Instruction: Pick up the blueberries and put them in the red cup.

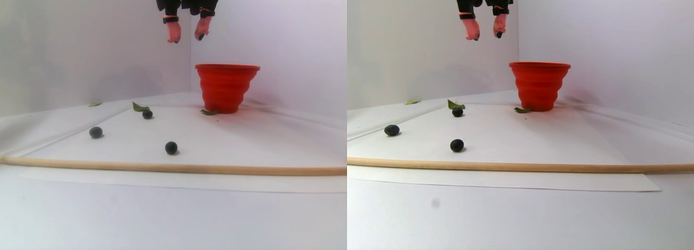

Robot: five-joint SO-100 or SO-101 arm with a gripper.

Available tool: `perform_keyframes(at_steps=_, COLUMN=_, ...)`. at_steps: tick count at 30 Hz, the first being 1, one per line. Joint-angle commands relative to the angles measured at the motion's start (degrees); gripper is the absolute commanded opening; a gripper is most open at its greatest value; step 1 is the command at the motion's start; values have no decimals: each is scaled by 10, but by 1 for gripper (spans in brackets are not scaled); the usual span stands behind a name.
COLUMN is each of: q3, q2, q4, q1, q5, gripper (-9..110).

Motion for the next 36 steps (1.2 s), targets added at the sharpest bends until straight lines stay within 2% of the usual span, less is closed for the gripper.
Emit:
perform_keyframes(at_steps=1, q3=-5, q2=56, q4=11, q1=-2, q5=5, gripper=18)
perform_keyframes(at_steps=20, q3=66, q2=81, q4=55, q1=-17, q5=4, gripper=18)
perform_keyframes(at_steps=36, q3=123, q2=71, q4=40, q1=-25, q5=-4, gripper=18)
